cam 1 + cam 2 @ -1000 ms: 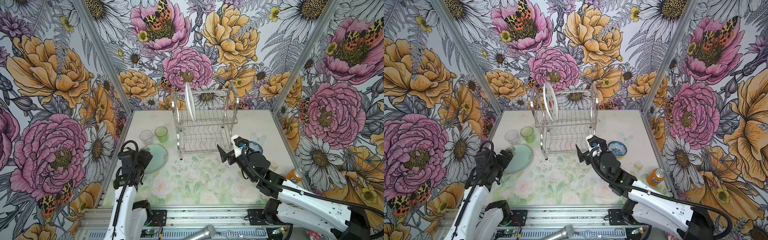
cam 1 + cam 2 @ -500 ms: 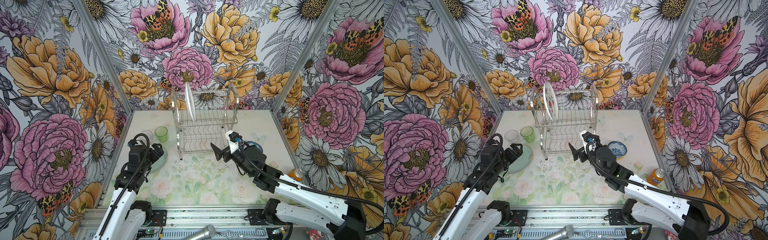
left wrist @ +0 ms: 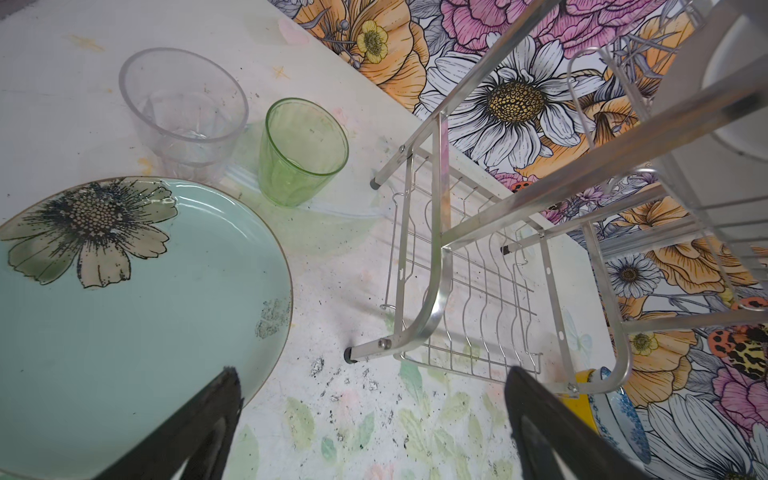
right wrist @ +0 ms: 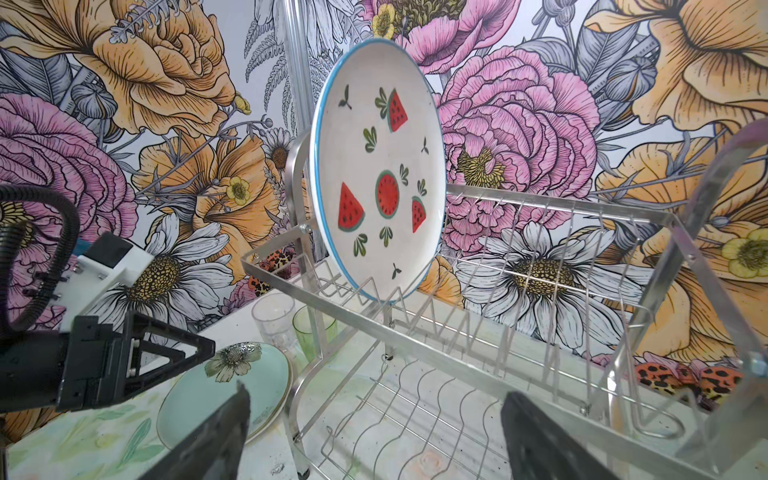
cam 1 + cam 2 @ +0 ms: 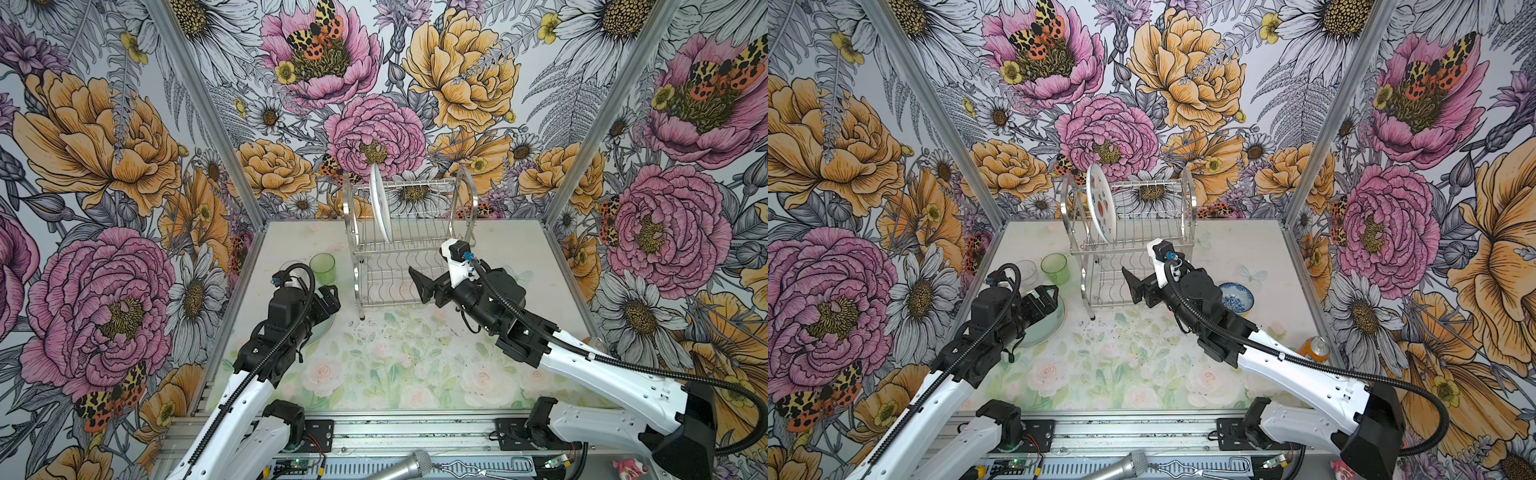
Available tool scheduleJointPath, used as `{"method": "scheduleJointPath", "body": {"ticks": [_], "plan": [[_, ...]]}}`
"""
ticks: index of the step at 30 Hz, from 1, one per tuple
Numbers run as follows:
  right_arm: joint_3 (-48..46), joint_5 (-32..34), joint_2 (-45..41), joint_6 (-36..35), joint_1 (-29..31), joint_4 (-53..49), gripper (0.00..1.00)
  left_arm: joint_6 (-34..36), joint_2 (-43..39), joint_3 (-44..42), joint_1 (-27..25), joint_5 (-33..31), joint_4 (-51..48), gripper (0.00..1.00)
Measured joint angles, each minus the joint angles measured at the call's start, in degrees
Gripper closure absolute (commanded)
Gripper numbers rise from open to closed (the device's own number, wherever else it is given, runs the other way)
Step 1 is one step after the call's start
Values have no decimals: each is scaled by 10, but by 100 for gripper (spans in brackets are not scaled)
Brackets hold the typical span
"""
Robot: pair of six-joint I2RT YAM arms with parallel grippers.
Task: Unload the mixed dishes from the dish rack
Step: 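Raise the left gripper off the plate while the right gripper moves to the watermelon plate, then lower the right gripper over the watermelon-print plate rim and close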
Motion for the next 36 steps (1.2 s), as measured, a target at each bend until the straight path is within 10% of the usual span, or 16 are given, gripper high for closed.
{"method": "scheduleJointPath", "body": {"ticks": [36], "plan": [[299,23,279,-62,16,-8,33,20,-42,-28,-6,-16,39,1]]}}
